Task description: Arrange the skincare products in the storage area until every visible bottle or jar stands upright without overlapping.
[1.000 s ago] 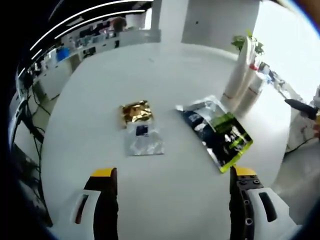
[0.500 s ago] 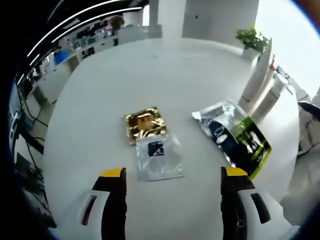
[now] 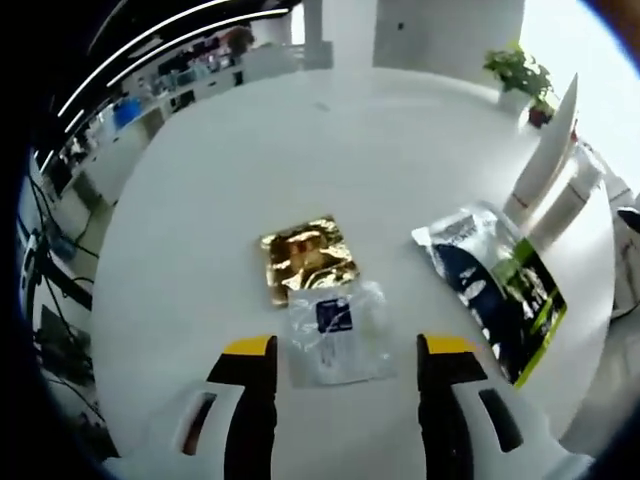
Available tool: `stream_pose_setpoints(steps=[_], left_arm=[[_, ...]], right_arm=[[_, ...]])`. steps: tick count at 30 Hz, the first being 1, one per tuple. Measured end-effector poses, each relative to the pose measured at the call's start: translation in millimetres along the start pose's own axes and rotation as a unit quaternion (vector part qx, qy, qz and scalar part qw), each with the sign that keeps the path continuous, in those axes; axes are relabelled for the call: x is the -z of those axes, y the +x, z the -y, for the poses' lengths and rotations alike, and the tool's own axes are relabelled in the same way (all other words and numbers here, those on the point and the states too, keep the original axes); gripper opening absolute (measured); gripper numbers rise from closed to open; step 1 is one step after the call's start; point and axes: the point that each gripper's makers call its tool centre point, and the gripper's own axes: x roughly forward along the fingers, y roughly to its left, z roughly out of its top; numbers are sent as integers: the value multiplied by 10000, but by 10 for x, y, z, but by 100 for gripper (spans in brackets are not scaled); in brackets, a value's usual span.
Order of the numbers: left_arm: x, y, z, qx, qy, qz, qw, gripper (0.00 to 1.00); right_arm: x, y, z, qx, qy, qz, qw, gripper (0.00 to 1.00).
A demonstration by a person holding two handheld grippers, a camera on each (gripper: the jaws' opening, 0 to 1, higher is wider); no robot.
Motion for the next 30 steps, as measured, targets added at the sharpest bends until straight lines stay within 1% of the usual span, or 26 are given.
stream_pose_setpoints(steps=[3,8,14,18,22,24,25,27,30], left_arm=[[-3,0,-37,-69,-34,-9,10000,44],[-19,7,-44,-117,-24,-6,9999,38],[-31,6,-42,-173,-142,30,9997,37],[-33,-3,-38,-161,-439,101,9989,37],[-51,-49,-17,-144,-504,159,9985,37],[-89,-87,14,-84,-631,273,9976,37],[-120,-138,65,-39,-835,382,9958,37],[-158,-145,91,20,-1079,500,9929,37],[-188,-235,179,136,-1467,660,9869,37]], right_arm=[[6,2,-5,5,-15,-25,10000,95],[19,7,-2,13,-46,-59,10000,95],[27,10,-4,10,-72,-84,9999,95],[28,9,-9,6,-102,-91,9999,95],[29,10,-18,-7,-129,-97,9999,95],[28,11,-25,-14,-145,-98,9998,95],[27,11,-28,-20,-149,-100,9998,95],[26,12,-35,-29,-164,-105,9998,95],[28,14,-50,-52,-187,-112,9997,94]])
